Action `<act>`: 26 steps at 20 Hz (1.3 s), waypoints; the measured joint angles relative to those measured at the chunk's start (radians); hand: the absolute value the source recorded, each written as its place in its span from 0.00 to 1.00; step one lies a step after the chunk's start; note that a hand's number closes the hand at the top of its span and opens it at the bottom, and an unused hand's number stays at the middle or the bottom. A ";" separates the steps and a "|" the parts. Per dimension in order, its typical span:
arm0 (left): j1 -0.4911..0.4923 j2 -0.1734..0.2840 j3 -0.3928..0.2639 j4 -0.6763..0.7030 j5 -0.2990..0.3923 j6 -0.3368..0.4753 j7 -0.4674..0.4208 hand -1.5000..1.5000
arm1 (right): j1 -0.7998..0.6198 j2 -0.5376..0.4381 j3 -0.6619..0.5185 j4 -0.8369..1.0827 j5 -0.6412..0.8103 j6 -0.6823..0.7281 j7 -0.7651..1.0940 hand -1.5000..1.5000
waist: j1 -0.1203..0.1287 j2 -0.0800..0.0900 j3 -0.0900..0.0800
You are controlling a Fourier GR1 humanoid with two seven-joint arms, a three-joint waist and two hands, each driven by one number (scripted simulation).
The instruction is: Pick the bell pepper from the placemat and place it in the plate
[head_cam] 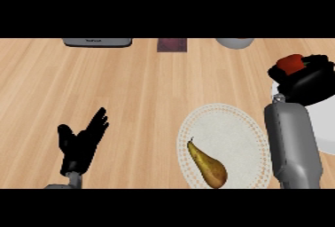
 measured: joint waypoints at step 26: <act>-0.007 -0.018 0.014 0.015 -0.012 -0.005 -0.007 0.50 | 0.041 -0.401 -0.241 0.536 -0.859 -0.132 -0.509 0.00 | -0.002 0.000 0.005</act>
